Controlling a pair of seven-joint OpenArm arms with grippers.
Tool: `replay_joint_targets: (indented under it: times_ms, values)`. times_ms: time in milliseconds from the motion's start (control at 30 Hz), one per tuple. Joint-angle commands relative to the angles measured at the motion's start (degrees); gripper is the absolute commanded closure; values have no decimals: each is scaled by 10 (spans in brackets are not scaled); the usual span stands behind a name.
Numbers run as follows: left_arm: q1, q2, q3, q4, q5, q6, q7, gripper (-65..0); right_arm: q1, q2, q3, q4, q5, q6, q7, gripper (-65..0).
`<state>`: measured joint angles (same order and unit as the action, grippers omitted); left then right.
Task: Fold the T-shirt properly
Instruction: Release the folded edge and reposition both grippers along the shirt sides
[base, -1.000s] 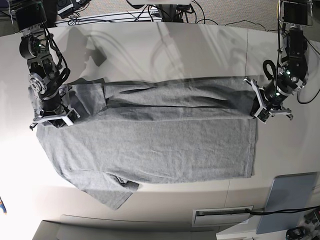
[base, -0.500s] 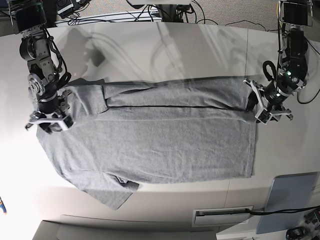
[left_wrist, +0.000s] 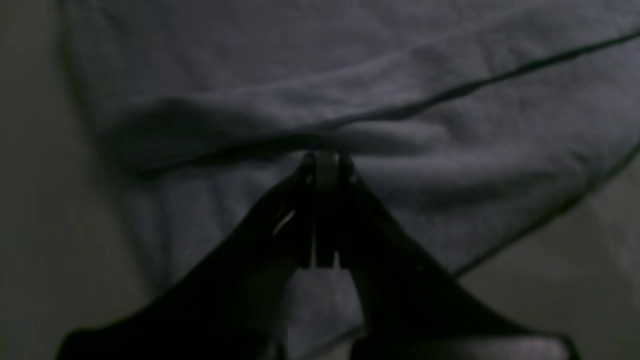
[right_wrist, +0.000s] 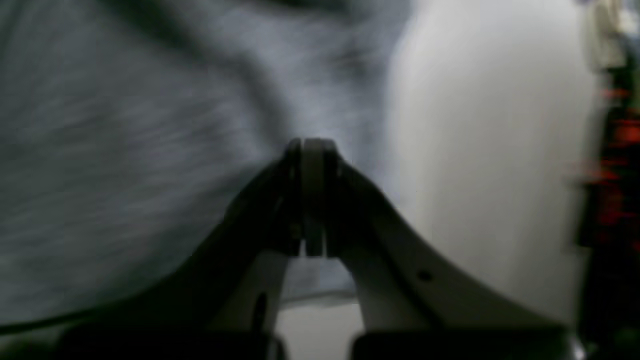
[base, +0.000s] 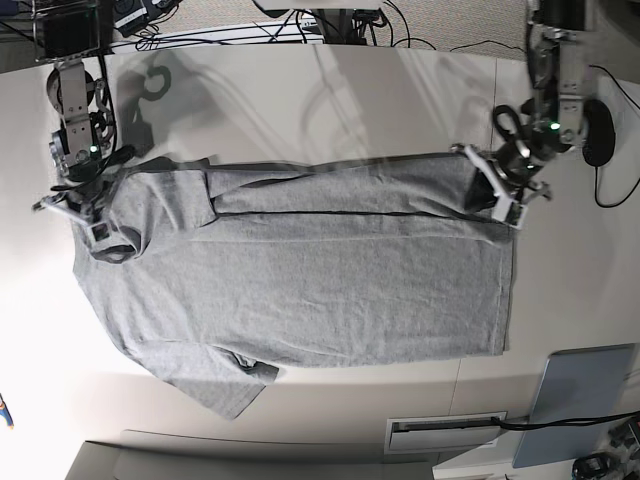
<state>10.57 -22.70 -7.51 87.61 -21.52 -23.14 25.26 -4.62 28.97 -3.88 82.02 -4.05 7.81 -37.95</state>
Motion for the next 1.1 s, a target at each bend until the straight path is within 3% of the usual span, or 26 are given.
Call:
replay_joint_targets:
  times_ms: [0, 133, 467, 667, 867, 1067]
  values:
    - [-3, -4, -4, -6, -4, 2, -8, 0, 6, 10, 5, 3, 1, -8, -1, 0]
    - [17, -3, -4, -30, -4, -7, -5, 0, -21, 14, 5, 1, 2, -8, -12, 0]
    - [134, -49, -6, 7, -8, -24, -2, 0, -124, 25, 6, 27, 0, -15, -10, 0]
    - [206, -75, -6, 64, -8, -24, -2, 0, -230, 56, 6, 107, -8, -66, -12, 0]
    - [257, -78, -11, 108, -1, -24, -1, 0, -325, 58, 6, 167, -65, -119, -18, 0]
    - [289, -78, -33, 148, -2, -31, 7, 0, -376, 58, 6, 203, -80, -146, -22, 0]
